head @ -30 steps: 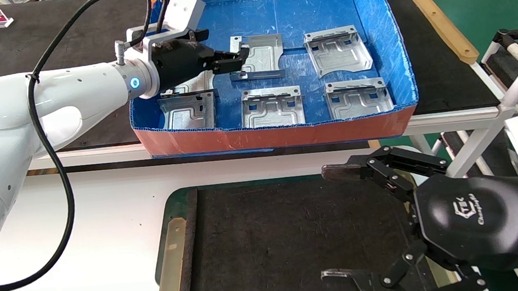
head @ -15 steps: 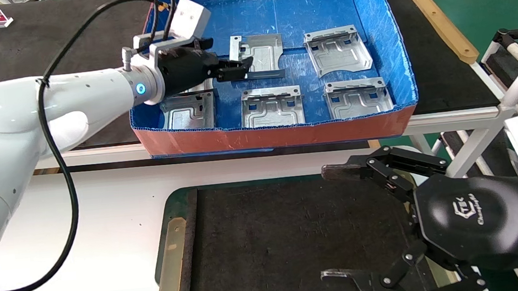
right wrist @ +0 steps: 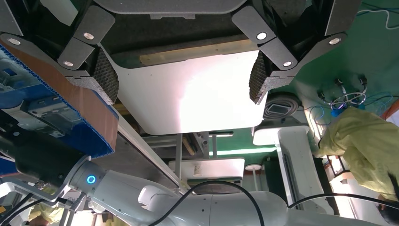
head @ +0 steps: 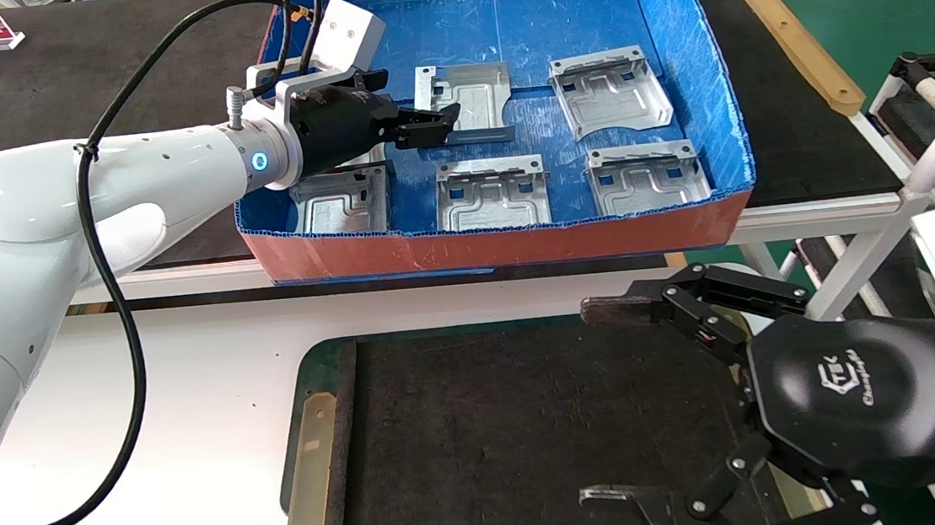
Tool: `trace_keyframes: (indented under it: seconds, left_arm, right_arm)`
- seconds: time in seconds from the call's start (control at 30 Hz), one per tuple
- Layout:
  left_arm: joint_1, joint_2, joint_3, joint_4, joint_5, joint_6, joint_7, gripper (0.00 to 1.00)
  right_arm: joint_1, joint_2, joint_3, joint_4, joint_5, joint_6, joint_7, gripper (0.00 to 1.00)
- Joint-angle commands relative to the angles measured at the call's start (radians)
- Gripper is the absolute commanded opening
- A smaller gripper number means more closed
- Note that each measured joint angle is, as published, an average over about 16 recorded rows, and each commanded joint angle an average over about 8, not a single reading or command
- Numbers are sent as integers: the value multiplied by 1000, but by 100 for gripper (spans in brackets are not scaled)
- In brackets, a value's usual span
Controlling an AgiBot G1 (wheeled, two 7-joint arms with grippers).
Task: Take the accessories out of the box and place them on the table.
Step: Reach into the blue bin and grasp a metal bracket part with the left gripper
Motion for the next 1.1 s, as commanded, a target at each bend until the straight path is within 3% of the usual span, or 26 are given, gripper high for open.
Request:
trace_keyframes:
  seconds: [0.03,0.27,0.3,0.63,0.67,0.9,0.93,1.1]
  left_arm:
    - [0,0,14,-2,-6,-5,-7,92]
    - [0,0,20,-8,-13,-9,-7,6]
    - [0,0,19,-8,-12,-9,-7,0]
    - [0,0,13,-4,-6,-6,-7,0]
    - [0,0,13,-4,-6,-6,-7,0]
    - [1,0,11,-2,-4,-4,-7,0]
    - [1,0,11,-2,-4,-4,-7,0]
    - [1,-1,10,-2,-3,-4,-7,0]
  right_arm:
    - [0,0,0,0,0,0,0,100]
    - [0,0,0,0,0,0,0,100]
    - [0,0,0,0,0,0,0,100]
    - [0,0,0,0,0,0,0,98]
    - [0,0,0,0,0,0,0,89]
    - [0,0,0,0,0,0,0,4]
    - [0,0,0,0,0,0,0,0]
    - [0,0,0,0,0,0,0,0]
